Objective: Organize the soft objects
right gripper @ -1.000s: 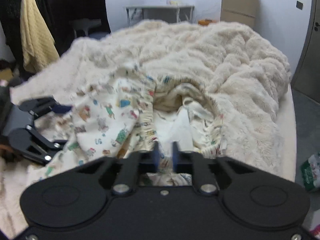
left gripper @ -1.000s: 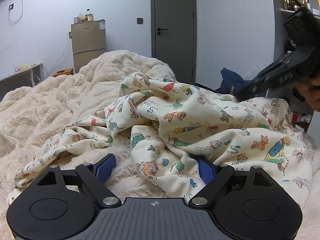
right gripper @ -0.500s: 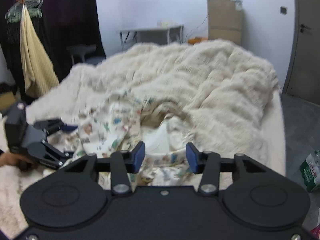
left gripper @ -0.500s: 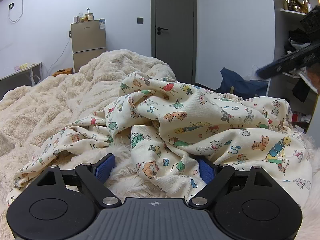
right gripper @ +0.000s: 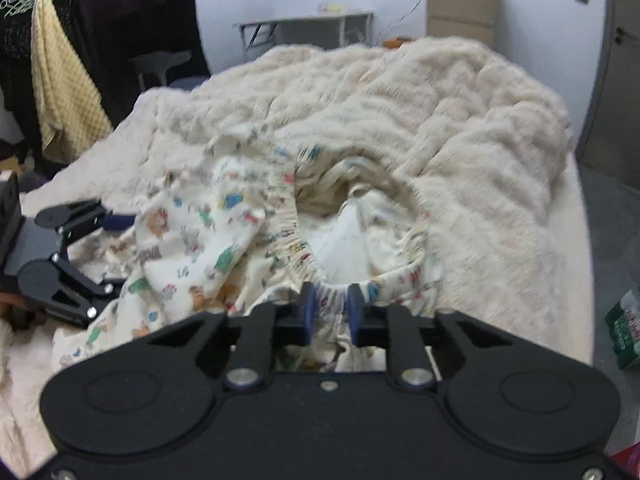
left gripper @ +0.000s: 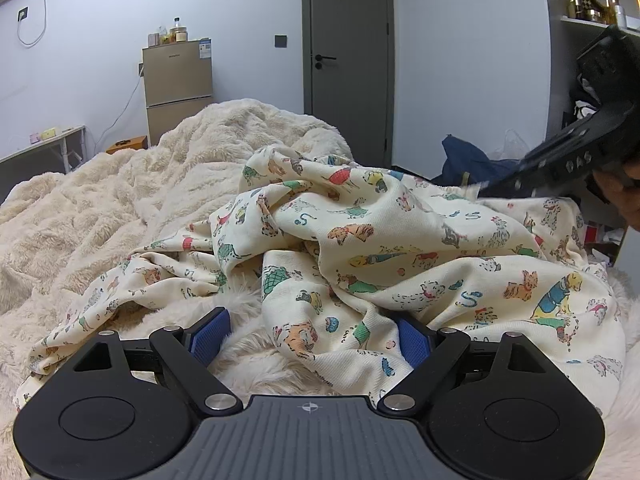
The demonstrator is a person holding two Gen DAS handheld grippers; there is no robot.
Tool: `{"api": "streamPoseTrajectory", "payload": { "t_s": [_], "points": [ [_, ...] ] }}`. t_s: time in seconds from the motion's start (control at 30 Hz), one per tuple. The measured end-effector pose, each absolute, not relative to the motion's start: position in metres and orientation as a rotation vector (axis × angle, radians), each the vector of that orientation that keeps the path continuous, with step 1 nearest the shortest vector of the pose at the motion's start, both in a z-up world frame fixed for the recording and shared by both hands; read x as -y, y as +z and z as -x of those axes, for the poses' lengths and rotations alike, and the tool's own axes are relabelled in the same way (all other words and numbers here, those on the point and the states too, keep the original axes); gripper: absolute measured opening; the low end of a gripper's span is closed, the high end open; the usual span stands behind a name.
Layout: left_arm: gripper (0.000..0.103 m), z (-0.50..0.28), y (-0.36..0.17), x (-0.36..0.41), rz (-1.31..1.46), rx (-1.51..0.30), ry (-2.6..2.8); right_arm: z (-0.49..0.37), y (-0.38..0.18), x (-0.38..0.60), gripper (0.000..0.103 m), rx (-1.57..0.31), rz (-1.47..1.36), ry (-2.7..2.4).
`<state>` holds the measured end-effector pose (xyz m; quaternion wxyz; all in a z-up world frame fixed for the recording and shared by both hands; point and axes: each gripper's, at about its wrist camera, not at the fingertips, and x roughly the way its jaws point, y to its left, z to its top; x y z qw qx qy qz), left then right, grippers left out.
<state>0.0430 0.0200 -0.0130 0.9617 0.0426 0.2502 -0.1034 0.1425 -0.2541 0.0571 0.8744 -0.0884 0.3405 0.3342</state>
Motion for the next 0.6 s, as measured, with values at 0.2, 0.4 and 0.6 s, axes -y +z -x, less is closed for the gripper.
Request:
{"api": "streamPoseTrajectory", "payload": {
  "t_s": [0.2,0.4,0.6],
  "points": [
    [0.084,-0.044,-0.013,-0.019,-0.084,-0.51,-0.211,-0.13,0.094,0.316,0.011,-0.628,0.046,0.707],
    [0.086,-0.043,-0.013,-0.018,-0.091,-0.51,-0.214,-0.107,0.109,0.384,0.01,-0.577,-0.057,0.69],
    [0.086,-0.044,-0.013,-0.016,-0.096,-0.519,-0.213,-0.075,0.084,0.427,0.0,-0.625,-0.05,0.74]
  ]
}}
